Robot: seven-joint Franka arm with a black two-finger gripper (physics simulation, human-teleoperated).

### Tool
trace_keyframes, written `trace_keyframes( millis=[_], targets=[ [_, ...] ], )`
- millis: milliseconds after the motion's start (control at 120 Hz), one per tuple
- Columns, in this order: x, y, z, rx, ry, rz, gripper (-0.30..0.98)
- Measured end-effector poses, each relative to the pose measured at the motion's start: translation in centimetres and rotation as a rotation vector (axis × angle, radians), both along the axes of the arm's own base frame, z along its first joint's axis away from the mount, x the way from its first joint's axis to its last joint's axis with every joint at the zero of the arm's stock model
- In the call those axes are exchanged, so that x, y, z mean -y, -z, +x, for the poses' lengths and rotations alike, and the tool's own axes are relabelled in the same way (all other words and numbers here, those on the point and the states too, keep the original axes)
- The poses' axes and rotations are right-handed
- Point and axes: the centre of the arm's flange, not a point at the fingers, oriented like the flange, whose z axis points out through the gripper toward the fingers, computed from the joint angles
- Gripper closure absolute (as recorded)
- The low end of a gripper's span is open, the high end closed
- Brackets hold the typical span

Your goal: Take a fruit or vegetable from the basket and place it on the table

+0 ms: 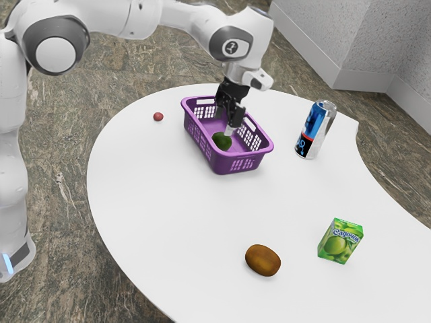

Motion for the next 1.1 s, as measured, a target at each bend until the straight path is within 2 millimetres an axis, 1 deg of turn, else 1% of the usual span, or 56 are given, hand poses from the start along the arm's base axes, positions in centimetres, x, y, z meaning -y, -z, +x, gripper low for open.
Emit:
trace_keyframes(
  millis=[67,125,217,283,383,600,783,925,1017,1100],
  targets=[
    [-1.0,0.9,-0.1,-0.011,-0.018,0.029,0.00],
    [-1.6,1.2,0.0,-0.014,-0.031,0.044,0.00],
    [-1.8,1.7,0.3,-0.009,-0.040,0.056,0.00],
    [-1.8,2.8,0.8,-0.016,-0.045,0.059,0.00],
    [-2.1,3.8,1.2,-0.015,-0.056,0.066,0.00],
    [-4.0,6.4,1.6,-0.016,-0.091,0.087,0.00],
    [-4.0,6.6,2.1,0.017,-0.098,0.096,0.00],
    [-4.2,8.3,2.7,0.025,-0.103,0.095,0.00],
    [-4.3,9.3,2.7,0.022,-0.108,0.090,0.00],
    [-4.3,9.7,2.7,0.023,-0.112,0.086,0.00]
  ],
)
